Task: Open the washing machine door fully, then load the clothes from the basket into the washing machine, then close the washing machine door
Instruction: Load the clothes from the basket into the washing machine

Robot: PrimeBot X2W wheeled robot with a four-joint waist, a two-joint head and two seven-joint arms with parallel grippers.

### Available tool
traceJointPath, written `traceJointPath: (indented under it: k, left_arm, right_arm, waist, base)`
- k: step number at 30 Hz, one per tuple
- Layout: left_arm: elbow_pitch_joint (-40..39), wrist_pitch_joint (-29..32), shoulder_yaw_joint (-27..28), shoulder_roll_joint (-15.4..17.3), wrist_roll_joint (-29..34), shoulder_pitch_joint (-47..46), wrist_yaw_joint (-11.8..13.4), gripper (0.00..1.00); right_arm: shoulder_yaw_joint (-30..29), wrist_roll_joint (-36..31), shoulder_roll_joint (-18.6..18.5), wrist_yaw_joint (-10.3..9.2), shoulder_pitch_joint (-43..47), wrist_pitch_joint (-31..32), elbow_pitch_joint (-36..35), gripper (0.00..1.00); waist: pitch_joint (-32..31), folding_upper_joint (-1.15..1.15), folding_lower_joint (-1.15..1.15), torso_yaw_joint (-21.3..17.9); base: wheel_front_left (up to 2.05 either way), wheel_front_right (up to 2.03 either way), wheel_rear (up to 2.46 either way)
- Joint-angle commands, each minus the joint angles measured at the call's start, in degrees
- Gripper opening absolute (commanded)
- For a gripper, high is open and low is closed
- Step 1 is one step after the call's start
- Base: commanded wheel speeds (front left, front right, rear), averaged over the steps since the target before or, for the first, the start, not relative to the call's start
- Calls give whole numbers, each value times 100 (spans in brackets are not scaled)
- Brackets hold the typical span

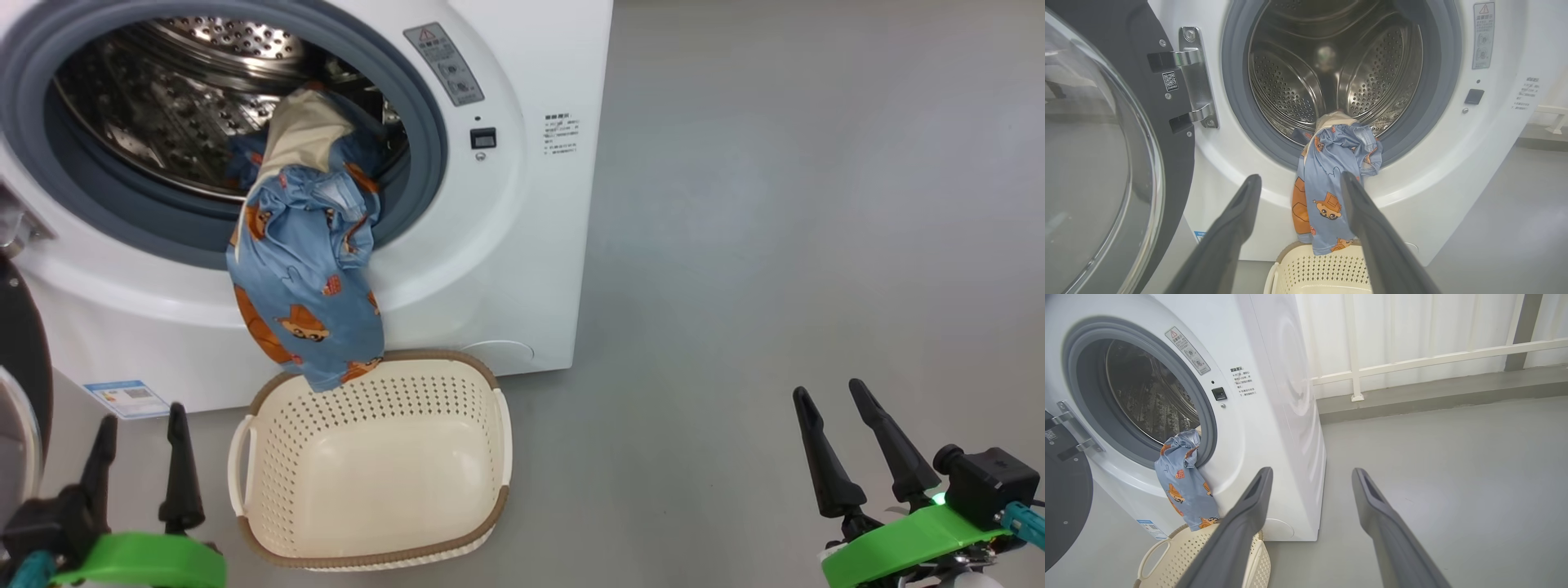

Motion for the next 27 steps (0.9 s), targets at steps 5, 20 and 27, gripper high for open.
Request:
traceJointPath:
  k: [5, 20, 27]
  left_arm:
    - [-371, -37, 159, 42, 116, 250, 2, 100]
    - [-632, -37, 183, -45, 128, 531, 2, 100]
    - [-667, -37, 173, -56, 112, 480, 2, 100]
  right_arm:
    - [9, 26, -118, 32, 124, -46, -164, 100]
    - [-80, 7, -93, 32, 225, -46, -205, 100]
    - [-100, -3, -74, 32, 166, -46, -253, 100]
  waist:
    - [-98, 0, 0, 82]
    - [-158, 0, 0, 144]
    - [13, 0, 0, 143]
  base:
    - [0, 0, 0]
    - [0, 0, 0]
    - [0, 0, 0]
